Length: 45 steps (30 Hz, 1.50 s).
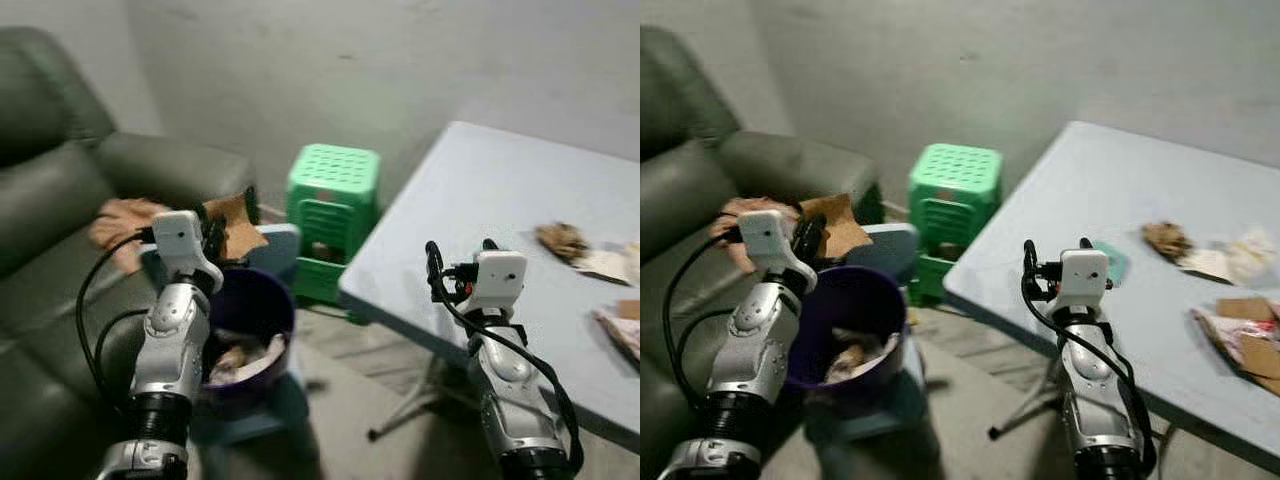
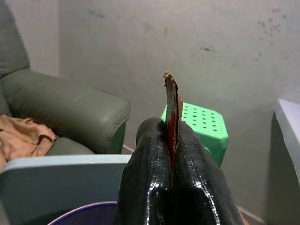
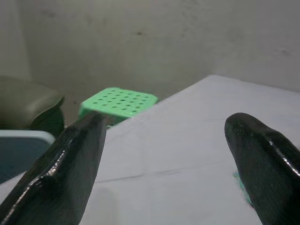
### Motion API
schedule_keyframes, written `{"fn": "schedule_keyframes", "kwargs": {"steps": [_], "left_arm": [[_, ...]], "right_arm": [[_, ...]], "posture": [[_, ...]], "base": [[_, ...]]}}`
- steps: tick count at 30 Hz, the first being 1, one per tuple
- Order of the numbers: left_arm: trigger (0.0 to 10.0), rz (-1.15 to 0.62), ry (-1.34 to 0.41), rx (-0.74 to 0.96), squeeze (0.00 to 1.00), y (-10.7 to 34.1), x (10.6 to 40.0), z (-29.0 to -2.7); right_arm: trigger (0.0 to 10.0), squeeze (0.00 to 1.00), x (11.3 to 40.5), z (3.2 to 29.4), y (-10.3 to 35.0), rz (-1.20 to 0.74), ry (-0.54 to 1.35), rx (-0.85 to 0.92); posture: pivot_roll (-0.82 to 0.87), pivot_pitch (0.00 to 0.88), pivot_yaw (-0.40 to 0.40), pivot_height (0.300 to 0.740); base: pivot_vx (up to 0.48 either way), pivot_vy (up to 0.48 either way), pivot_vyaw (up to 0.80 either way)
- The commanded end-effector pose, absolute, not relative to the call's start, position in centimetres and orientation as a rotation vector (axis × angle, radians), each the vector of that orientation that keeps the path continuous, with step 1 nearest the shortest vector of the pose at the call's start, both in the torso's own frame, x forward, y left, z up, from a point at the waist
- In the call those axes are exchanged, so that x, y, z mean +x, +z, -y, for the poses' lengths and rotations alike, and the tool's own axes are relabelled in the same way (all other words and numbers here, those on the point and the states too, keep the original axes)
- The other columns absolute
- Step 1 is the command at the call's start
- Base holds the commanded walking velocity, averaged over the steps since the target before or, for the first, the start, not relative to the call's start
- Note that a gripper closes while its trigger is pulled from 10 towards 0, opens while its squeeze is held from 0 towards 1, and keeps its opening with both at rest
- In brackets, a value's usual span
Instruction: Picking trash to rubbish bin
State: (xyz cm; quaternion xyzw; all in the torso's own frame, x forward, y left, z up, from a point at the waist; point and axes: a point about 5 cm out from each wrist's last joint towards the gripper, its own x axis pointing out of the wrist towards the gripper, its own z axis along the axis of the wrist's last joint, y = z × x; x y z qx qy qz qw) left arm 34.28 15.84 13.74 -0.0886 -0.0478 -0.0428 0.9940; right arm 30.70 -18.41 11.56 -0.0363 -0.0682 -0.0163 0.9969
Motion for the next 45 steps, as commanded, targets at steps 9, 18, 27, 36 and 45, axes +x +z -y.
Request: {"fn": "schedule_keyframes", "kwargs": {"steps": [9,18,27,36,45], "left_arm": [[10.0,0.106,-0.065,-0.178,0.0,14.2,34.4,-16.3],[10.0,0.039,-0.07,-0.152,0.0,13.0,34.2,-16.1],[10.0,-0.02,-0.069,-0.113,0.0,11.9,33.6,-16.9],[10.0,-0.056,-0.099,-0.122,0.0,10.9,32.8,-17.4],[10.0,-0.083,-0.142,-0.07,0.0,10.5,33.0,-18.3]], "right_arm": [[10.0,0.0,31.0,18.0,12.2,0.161,-0.009,-0.021],[10.0,0.0,31.0,17.4,12.5,0.171,0.083,-0.016],[10.0,0.0,31.1,17.0,13.5,0.171,0.295,-0.053],[10.0,0.0,29.9,15.7,13.0,0.092,0.588,-0.111],[10.0,0.0,29.1,15.5,12.2,0.011,0.734,-0.162]], "posture": [[0.04,0.0,-0.027,0.74],[0.04,0.0,-0.03,0.74],[0.05,0.0,-0.05,0.74],[0.06,0.0,-0.084,0.74],[0.07,0.0,-0.118,0.74]], "base": [[0.0,0.0,0.44],[0.0,0.0,0.0],[0.0,0.0,0.0],[0.0,0.0,0.0],[0.0,0.0,0.0]]}}
